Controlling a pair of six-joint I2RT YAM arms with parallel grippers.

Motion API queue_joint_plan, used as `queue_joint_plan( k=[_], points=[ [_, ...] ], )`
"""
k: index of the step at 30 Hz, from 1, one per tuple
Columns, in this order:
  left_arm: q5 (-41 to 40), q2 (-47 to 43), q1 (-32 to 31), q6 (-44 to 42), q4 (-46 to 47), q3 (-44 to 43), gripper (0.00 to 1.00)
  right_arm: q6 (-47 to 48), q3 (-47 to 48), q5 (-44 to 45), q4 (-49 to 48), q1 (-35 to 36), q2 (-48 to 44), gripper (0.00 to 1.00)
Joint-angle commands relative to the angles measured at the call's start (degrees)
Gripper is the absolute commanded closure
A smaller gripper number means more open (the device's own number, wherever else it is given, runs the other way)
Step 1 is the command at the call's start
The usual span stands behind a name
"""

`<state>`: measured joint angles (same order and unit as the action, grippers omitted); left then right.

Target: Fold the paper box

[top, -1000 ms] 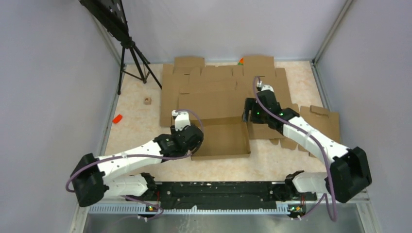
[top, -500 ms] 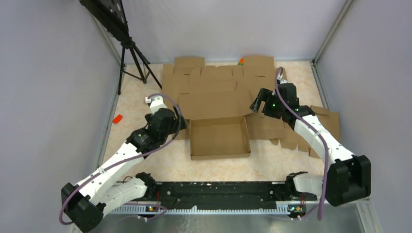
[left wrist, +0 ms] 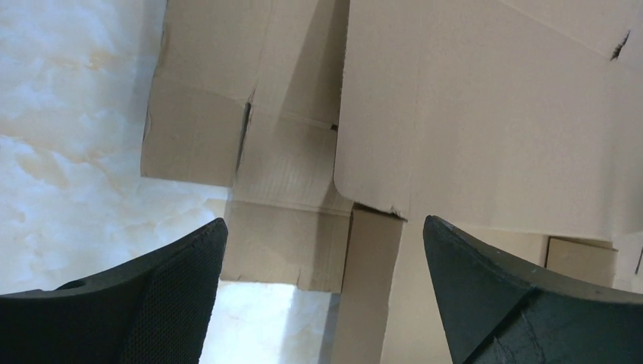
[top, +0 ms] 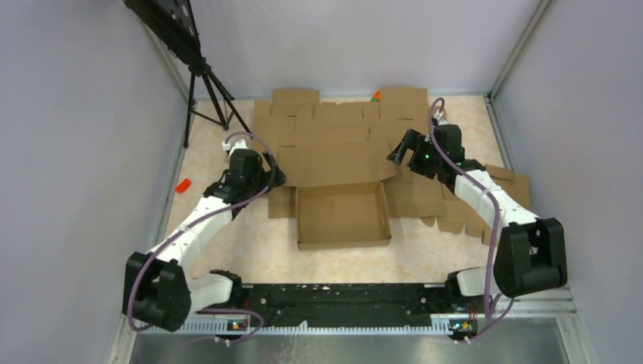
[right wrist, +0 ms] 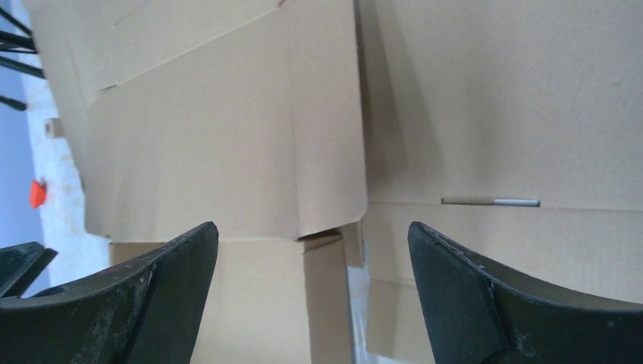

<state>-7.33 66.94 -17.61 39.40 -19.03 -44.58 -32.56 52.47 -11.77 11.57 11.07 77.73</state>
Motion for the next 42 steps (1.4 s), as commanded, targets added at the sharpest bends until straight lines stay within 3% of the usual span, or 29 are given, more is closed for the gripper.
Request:
queue_joint_plan(
  k=[1, 9, 19, 26, 29, 33, 42],
  points=[
    [5.39, 3.24, 2.9, -0.03, 8.27, -1.94, 0.02, 0.91, 2.4, 3.2, -2.25, -0.59, 3.58, 0.05],
    [11.7, 13.57, 5.28, -1.41, 12.3, -5.58, 0.02, -0.67, 3.8, -1.29, -9.57, -1.44, 11.27, 0.1],
    [11.54, 23.09, 5.65, -5.04, 12.06, -12.81, 0.07, -1.05, 11.03, -11.06, -14.09, -1.35, 25.01, 0.22],
    [13.47, 27.35, 5.65, -6.42, 11.27, -17.7, 0.29, -1.71, 11.54, -14.79, -18.82, -1.3, 27.04, 0.41],
    [13.35, 26.13, 5.14, -7.83, 11.8, -17.46, 0.4, 2.06, 14.34, -12.54, -13.77, -0.18, 26.97, 0.49],
    [10.79, 24.21, 2.31, -9.95, 12.52, -17.07, 0.49, 6.75, 16.86, -5.38, -8.19, 3.49, 25.64, 0.5],
    [10.77, 24.57, 0.07, -10.39, 11.07, -18.09, 0.51, 9.56, 18.71, 2.8, -3.92, 8.03, 23.7, 0.5]
  ],
)
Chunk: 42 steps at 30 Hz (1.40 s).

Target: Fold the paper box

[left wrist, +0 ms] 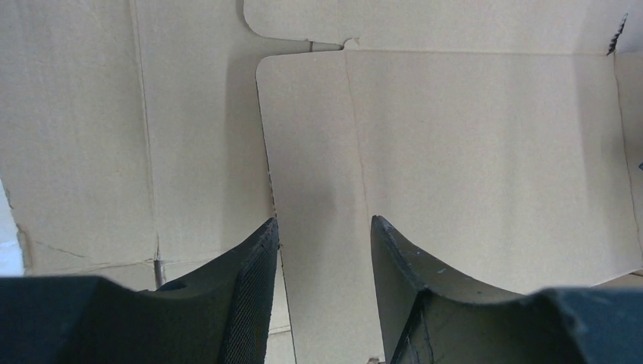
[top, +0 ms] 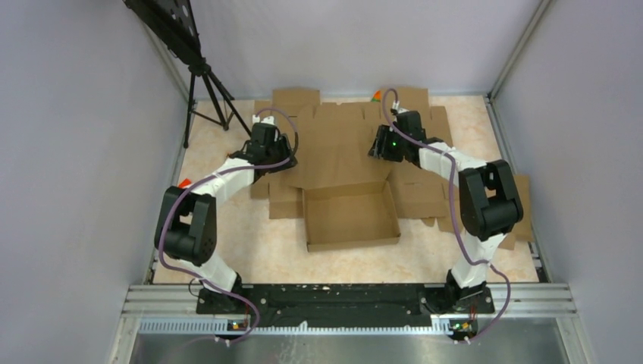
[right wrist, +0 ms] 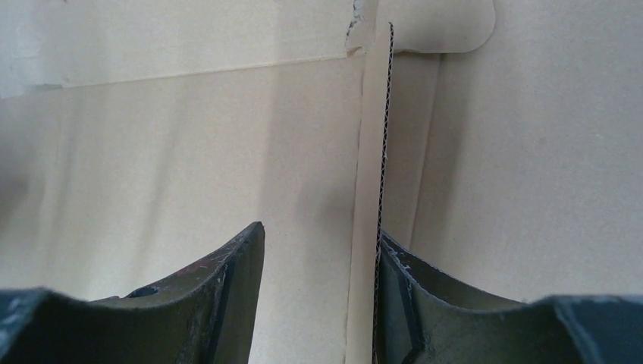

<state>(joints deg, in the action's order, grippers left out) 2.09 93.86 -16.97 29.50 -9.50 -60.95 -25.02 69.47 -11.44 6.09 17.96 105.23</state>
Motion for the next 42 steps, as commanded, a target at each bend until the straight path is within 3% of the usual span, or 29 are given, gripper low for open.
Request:
queue_joint_plan(
  k=[1, 7, 11, 13, 18, 42],
  points=[
    [1.64, -2.78, -0.6, -0.42, 1.79, -1.56, 0.5, 2.16, 1.07, 2.6, 0.97, 1.31, -4.45, 0.51],
    [5.31, -2.24, -1.79, 0.25, 0.96, -3.66, 0.5, 2.78, 0.38, 5.27, 1.82, 2.13, -5.62, 0.54],
    [7.79, -1.18, -2.3, 1.56, 1.05, -4.85, 0.5, 3.4, 0.14, 6.33, 2.49, 2.11, -5.55, 0.67],
    [9.1, -0.81, -2.4, 2.42, 1.73, -5.0, 0.49, 3.71, -0.01, 6.63, 2.56, 2.34, -5.65, 0.68],
    [12.27, 0.97, -4.07, 4.55, 3.5, -6.08, 0.49, 3.9, 0.13, 7.48, 2.77, 2.91, -5.65, 0.67],
    [6.26, 9.27, -10.46, 1.98, -6.57, -15.75, 0.45, 3.81, 3.74, 15.15, 6.15, 9.0, -4.21, 0.53]
  ],
)
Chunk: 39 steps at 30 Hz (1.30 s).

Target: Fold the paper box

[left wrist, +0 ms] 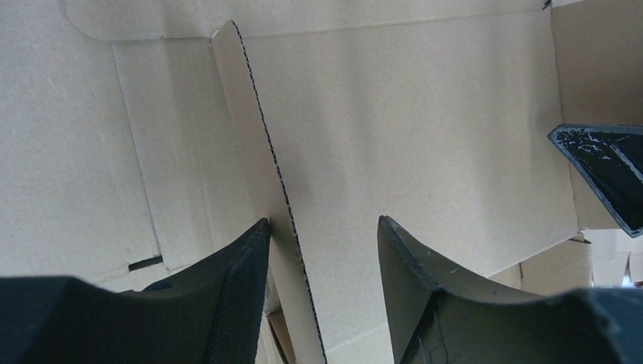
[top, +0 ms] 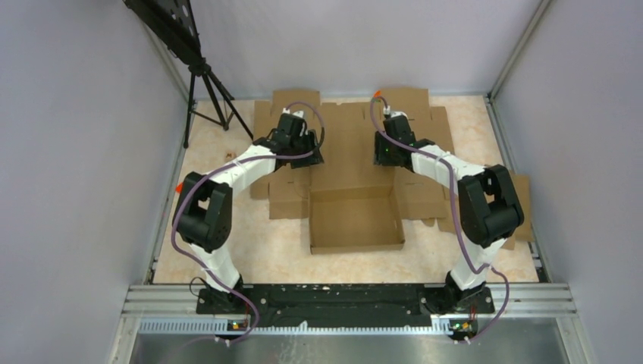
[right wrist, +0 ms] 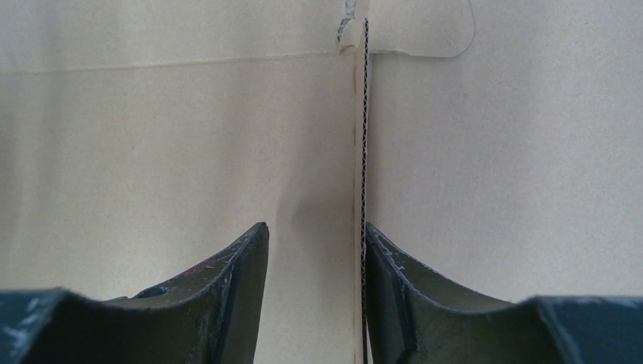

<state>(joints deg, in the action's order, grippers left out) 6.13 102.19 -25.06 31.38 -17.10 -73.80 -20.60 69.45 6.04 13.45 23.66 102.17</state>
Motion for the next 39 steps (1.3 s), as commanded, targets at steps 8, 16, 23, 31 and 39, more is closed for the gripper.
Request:
queue_joint_plan(
  k=[8, 16, 23, 31, 39],
  points=[
    [-0.14, -0.6, -2.73, 0.01, 0.14, -2.51, 0.46, -2.03, 4.57, 4.88, 0.87, 4.24, -2.22, 0.41],
    [-3.69, -4.31, -3.66, -1.09, -0.02, -1.12, 0.73, -3.79, 0.49, 4.0, -3.59, 5.02, -7.23, 0.39],
    [-8.83, -6.89, -5.13, -2.06, 0.24, 1.12, 0.91, -3.62, -4.13, 5.19, -7.45, 5.34, -11.5, 0.43],
    [-16.4, -16.0, -8.34, -4.47, 7.12, 8.54, 1.0, -2.58, -9.24, 7.13, -12.18, 5.34, -15.95, 0.41],
    [-22.86, -25.93, -12.03, -7.67, 19.37, 20.37, 1.0, -0.99, -22.14, 5.22, -27.97, 5.31, -27.46, 0.37]
  ],
)
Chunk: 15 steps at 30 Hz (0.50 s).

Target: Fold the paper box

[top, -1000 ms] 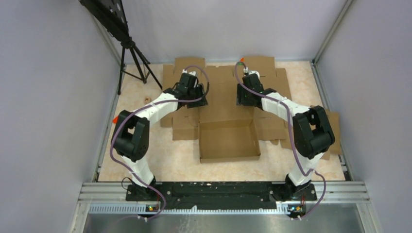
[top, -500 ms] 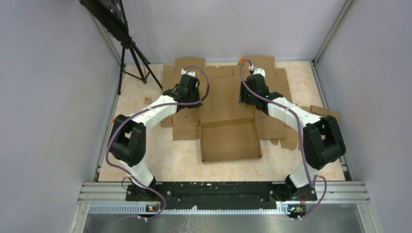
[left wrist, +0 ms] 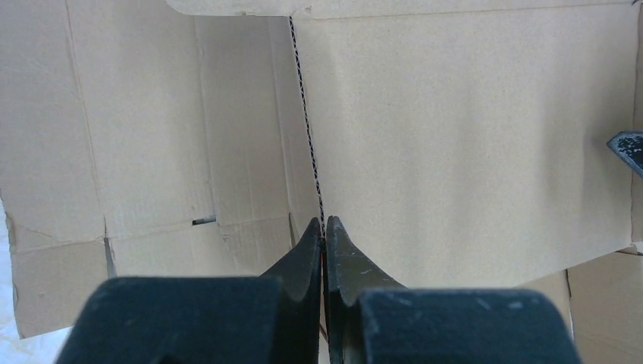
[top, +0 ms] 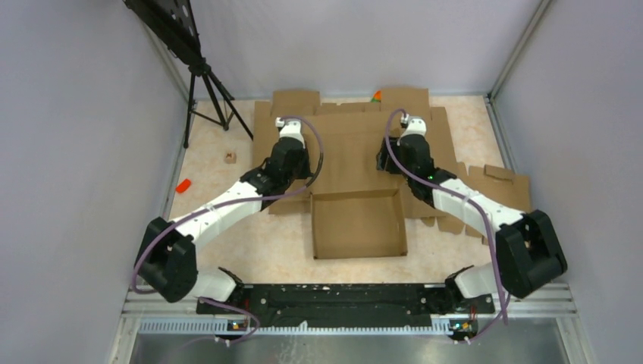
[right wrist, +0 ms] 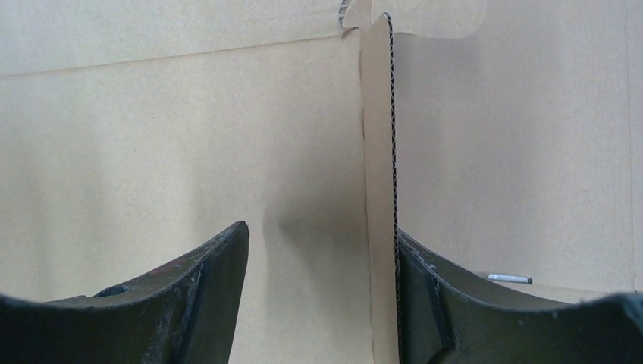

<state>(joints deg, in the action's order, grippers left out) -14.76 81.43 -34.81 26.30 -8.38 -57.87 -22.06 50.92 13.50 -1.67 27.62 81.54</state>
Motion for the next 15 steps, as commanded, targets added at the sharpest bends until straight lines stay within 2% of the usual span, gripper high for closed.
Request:
queue_joint_plan(
  k=[1, 8, 9, 11, 12, 15],
  points=[
    [-2.43, -6.19, -2.48, -2.96, 11.82, 5.79, 1.0, 0.63, -4.46, -2.07, -13.22, 1.35, -7.98, 0.36],
    [-3.49, -11.71, -3.7, -6.74, 17.4, 13.14, 1.0, 2.63, -6.78, -1.72, -9.7, 1.3, -13.84, 0.27],
    [-3.21, -12.73, -3.88, -7.19, 17.78, 14.33, 1.0, 2.97, -6.61, -2.08, -8.04, 1.3, -14.69, 0.23],
    [-2.16, -15.24, -3.95, -7.64, 18.39, 16.18, 1.0, 3.31, -5.72, -2.97, -3.14, 1.3, -16.33, 0.06],
    [-1.26, -16.38, -4.03, -7.67, 18.57, 16.99, 1.0, 3.38, -5.28, -3.53, -0.58, 1.3, -17.11, 0.02],
    [0.79, -19.57, -4.04, -7.78, 19.69, 19.46, 1.0, 4.4, -4.11, -7.07, 3.76, 1.18, -19.24, 0.01]
  ],
)
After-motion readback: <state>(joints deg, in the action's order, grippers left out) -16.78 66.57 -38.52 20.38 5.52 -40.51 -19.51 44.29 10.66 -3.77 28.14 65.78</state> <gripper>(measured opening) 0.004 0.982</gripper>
